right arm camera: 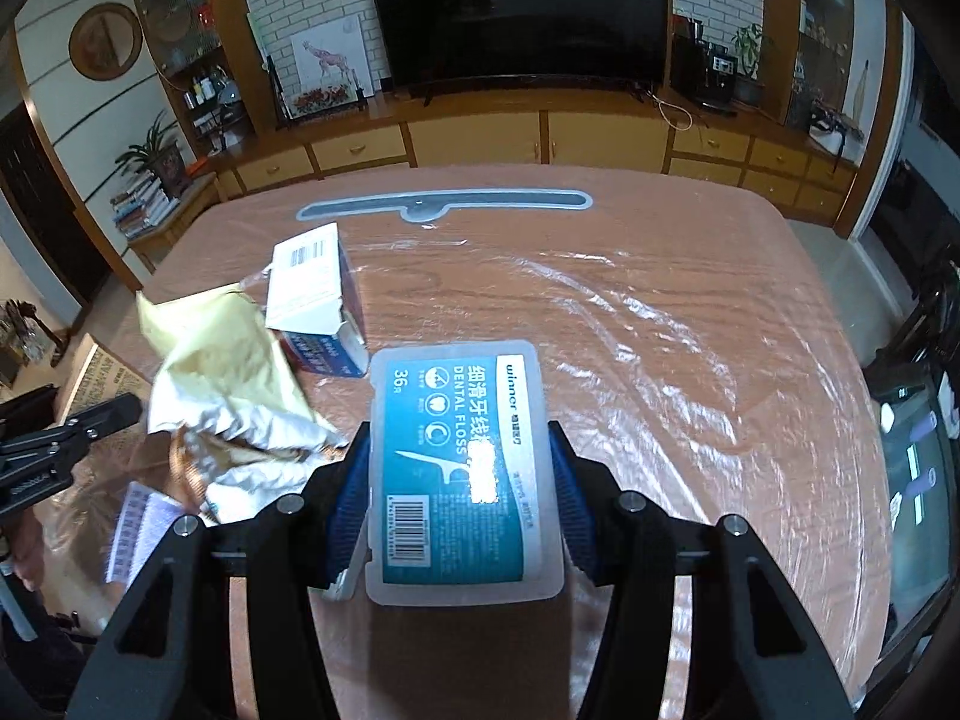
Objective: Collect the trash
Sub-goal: 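Grasp the dental floss case with the right tool while the left tool grasps the cardboard box, then carry the floss case and cardboard box over the black bin with both tools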
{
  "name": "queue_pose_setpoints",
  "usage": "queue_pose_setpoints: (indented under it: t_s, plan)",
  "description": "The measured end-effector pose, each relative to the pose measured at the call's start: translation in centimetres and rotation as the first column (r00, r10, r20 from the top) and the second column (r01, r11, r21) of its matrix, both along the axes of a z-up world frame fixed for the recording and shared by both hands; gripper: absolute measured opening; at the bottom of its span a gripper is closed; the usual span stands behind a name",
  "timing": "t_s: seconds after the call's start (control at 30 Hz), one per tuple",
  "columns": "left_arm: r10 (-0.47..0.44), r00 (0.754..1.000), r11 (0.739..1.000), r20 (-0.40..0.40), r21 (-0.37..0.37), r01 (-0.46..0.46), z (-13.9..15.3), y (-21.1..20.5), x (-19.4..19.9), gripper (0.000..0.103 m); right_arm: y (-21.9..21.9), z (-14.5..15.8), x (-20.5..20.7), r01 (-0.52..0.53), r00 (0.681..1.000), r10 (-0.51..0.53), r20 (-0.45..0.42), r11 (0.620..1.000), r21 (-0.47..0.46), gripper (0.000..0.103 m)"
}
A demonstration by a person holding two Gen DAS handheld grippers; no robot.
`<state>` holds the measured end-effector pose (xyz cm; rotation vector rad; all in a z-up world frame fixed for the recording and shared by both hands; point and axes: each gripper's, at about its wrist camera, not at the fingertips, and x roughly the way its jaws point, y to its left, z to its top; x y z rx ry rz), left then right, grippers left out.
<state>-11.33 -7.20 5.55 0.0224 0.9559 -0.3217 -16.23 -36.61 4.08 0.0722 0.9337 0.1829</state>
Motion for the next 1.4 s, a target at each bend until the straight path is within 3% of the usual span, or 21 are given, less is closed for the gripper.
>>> queue_pose_setpoints:
  t_s: [0.47, 1.03, 1.4]
  plan:
    - [-0.033, 0.999, 0.999, 0.014, -0.011, 0.033, 0.7, -0.6, -3.2, 0.048, -0.3, 0.8, -5.2, -0.009, 0.999, 0.016, -0.048, 0.988, 0.153, 0.054]
    - [-0.096, 0.995, 0.995, 0.018, -0.006, 0.096, 1.1, -2.9, -8.3, 0.048, -0.2, 2.2, -10.5, -0.056, 0.997, 0.064, -0.032, 0.978, 0.201, 0.054]
    - [-0.129, 0.991, 0.992, -0.020, -0.003, 0.129, 0.0, -3.8, -12.0, 0.048, -0.2, 1.5, -14.1, -0.070, 0.995, 0.084, -0.058, 0.976, 0.206, 0.054]
